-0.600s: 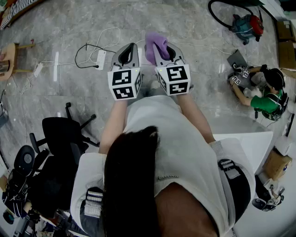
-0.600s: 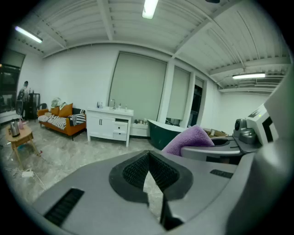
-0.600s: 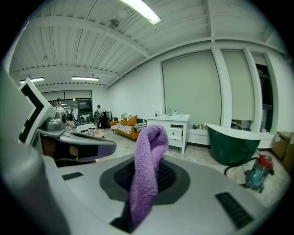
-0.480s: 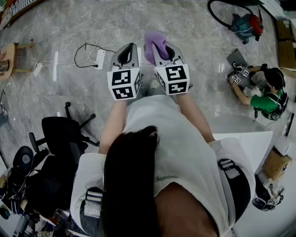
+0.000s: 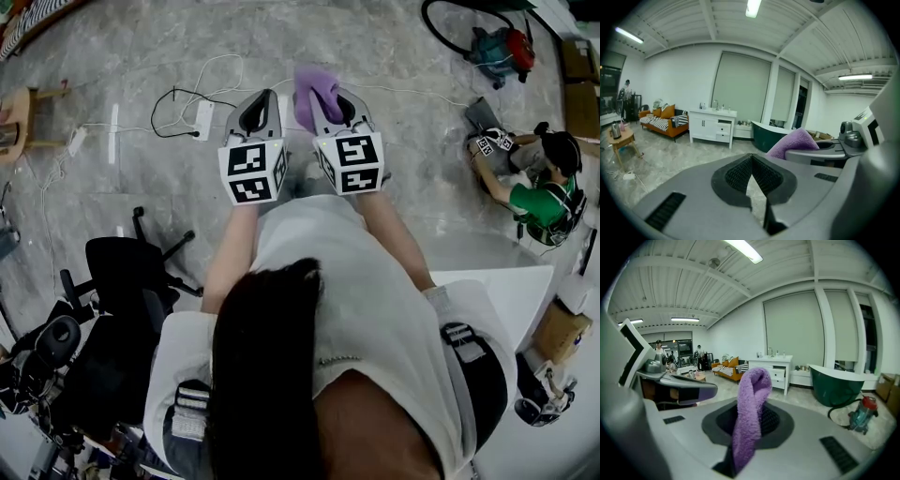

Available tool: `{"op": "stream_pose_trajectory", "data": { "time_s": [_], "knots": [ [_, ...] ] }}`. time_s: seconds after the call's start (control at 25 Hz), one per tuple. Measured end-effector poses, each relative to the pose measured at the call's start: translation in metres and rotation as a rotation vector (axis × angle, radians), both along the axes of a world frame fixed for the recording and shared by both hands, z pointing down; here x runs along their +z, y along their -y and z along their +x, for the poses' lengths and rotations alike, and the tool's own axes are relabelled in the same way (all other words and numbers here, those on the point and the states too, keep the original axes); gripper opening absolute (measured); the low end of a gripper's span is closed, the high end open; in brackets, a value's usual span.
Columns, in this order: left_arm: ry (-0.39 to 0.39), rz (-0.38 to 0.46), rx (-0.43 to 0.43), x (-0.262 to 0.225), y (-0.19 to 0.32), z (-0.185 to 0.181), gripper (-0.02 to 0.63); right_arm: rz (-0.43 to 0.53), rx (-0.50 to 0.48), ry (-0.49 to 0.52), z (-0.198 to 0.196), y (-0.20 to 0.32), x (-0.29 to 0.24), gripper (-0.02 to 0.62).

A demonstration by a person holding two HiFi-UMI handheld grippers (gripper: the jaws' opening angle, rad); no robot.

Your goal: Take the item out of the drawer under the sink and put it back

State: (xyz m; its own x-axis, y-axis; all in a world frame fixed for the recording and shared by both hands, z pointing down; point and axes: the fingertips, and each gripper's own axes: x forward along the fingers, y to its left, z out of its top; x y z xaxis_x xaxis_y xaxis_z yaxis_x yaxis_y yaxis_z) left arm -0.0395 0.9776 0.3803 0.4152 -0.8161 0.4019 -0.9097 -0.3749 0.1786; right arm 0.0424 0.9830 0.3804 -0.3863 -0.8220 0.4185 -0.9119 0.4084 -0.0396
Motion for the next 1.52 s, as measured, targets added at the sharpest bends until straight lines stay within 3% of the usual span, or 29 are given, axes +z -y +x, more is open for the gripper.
{"op": "stream_pose_trajectory", "data": {
  "time_s": [0.28,0.64,0.92,1.16,1.52],
  "knots": [
    [-0.009,-0.02,0.003,0.006,0.013,-0.005,0.005,0.001,0.021,0.022,-0.002,0.011,0.001,0.058],
    [-0.064,-0.06,-0.051,0.017,0.054,-0.055,0.005,0.001,0.108,0.032,-0.004,0.045,0.003,0.058],
    [-0.063,-0.036,0.0,0.003,0.092,-0.07,0.005,0.013,0.165,0.024,-0.017,0.08,-0.003,0.058],
    [-0.072,-0.01,0.001,-0.008,0.122,-0.069,0.005,0.049,0.147,0.038,-0.023,0.113,-0.016,0.058],
    [-0.052,-0.002,-0.024,-0.007,0.196,-0.042,0.005,0.041,0.115,0.061,0.001,0.192,-0.009,0.058]
  ]
}}
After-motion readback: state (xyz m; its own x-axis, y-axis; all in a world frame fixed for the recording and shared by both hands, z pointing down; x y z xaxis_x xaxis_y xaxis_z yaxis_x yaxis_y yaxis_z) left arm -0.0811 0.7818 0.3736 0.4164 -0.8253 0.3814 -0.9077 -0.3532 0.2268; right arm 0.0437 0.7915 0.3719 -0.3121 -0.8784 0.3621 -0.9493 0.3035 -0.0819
